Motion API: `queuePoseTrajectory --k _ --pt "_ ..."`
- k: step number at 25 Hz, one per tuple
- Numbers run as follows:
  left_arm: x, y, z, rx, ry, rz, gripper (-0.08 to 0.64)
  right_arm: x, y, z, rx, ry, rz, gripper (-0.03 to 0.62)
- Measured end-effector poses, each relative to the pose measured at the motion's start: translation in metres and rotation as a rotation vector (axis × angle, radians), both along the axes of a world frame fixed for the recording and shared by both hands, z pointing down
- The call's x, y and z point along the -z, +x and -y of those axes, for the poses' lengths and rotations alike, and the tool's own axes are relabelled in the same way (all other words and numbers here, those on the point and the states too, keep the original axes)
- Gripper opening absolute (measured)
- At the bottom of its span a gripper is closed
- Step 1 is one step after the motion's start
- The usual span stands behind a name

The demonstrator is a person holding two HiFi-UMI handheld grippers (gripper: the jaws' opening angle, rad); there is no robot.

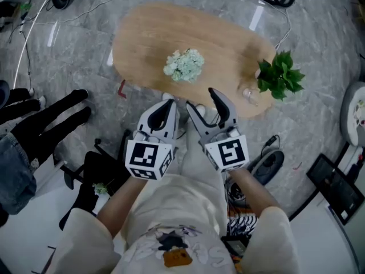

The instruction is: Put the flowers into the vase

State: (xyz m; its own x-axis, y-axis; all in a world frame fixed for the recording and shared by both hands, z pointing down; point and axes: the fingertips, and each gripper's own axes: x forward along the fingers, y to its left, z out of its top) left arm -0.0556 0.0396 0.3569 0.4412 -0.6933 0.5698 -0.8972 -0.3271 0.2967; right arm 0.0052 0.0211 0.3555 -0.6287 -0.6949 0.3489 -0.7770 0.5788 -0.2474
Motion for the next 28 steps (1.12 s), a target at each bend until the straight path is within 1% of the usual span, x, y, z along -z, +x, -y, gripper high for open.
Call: queuePoseTrajectory --k 3,6,8,14,16,20,23,24,26,28 --pt "0.016 0.005 -0.003 0.001 0.019 -0.005 0.008 0.024 0.003 -0.006 -0.016 0.029 0.025 0.268" --pt "0.035 0.011 -0.008 0.006 0.035 -0.016 0.008 0.045 0.012 -0.017 -0.03 0.02 0.063 0.268" --pt "0.05 0.015 -0.014 0.005 0.056 -0.022 0.008 0.063 0.015 -0.023 -0.042 0.029 0.087 0.268" --pt "0.081 0.027 -0.032 -0.017 0.107 -0.017 0.008 0.114 0.02 -0.035 -0.062 0.096 0.149 0.267" --pt "0.092 0.031 -0.035 -0.026 0.132 -0.018 0.008 0.13 0.022 -0.037 -0.067 0.13 0.153 0.264" --pt "0.119 0.04 -0.041 -0.031 0.188 -0.029 0.008 0.161 0.032 -0.045 -0.092 0.197 0.149 0.159" --pt "0.139 0.042 -0.05 -0.022 0.216 -0.031 0.008 0.195 0.036 -0.05 -0.132 0.266 0.192 0.102" --pt "0.145 0.041 -0.057 -0.016 0.216 -0.032 0.008 0.202 0.036 -0.055 -0.134 0.279 0.192 0.09" --pt "0.156 0.042 -0.065 -0.009 0.223 -0.037 0.008 0.208 0.034 -0.066 -0.119 0.296 0.163 0.066" --pt "0.167 0.045 -0.064 -0.009 0.254 -0.044 0.008 0.214 0.035 -0.067 -0.108 0.327 0.128 0.038"
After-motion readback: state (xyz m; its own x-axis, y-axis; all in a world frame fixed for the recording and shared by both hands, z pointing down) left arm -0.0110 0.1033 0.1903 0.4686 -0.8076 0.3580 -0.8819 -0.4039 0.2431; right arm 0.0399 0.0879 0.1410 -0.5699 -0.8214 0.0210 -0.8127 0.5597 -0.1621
